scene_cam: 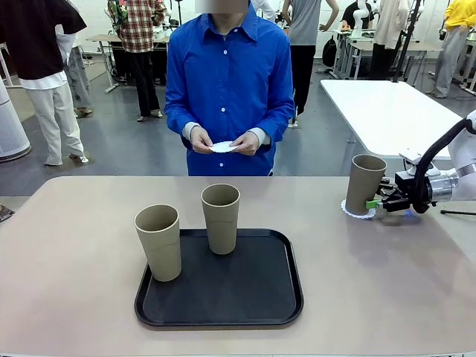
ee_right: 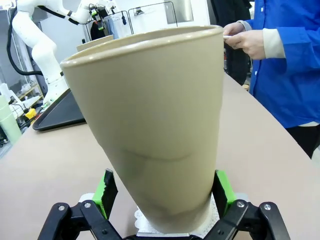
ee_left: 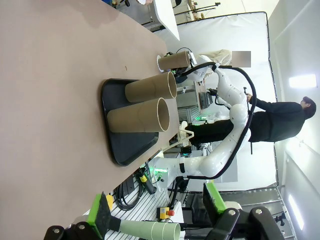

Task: Place coasters on the table and set cups on them.
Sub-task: Pick up one Reusable plastic cup and place it on a coaster set by the human.

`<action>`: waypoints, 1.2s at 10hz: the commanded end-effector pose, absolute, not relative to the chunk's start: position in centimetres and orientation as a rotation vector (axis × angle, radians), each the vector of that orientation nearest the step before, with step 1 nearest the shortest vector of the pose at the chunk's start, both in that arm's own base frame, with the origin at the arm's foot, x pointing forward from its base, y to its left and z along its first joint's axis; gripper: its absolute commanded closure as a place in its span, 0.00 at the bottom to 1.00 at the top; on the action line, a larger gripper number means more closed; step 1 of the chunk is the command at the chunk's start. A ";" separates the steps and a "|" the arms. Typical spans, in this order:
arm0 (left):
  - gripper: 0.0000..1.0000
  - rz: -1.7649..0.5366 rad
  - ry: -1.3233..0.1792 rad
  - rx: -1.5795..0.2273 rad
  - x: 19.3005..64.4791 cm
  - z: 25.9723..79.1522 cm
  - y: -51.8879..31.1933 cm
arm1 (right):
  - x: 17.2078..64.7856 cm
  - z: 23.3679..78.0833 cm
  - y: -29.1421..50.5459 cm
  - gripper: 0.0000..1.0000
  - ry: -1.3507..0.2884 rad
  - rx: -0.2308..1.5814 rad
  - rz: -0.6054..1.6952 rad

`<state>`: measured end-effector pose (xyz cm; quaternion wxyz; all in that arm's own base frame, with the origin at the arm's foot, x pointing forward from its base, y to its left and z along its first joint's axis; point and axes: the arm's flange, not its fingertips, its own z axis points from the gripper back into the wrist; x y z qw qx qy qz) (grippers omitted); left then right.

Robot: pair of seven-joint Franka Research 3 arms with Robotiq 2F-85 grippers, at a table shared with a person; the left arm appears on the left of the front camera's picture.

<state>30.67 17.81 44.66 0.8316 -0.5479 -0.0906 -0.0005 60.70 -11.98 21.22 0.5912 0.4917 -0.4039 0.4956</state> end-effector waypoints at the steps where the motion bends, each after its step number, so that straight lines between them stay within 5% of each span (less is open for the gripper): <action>1: 0.00 -0.004 -0.196 -1.166 30.5 44.8 17.9 | 61.4 21.4 -12.3 0.00 -0.919 1.165 1.174; 12: 0.00 -0.004 -0.196 -1.166 30.5 44.8 17.9 | 62.2 22.3 -13.7 0.00 -0.948 1.147 1.162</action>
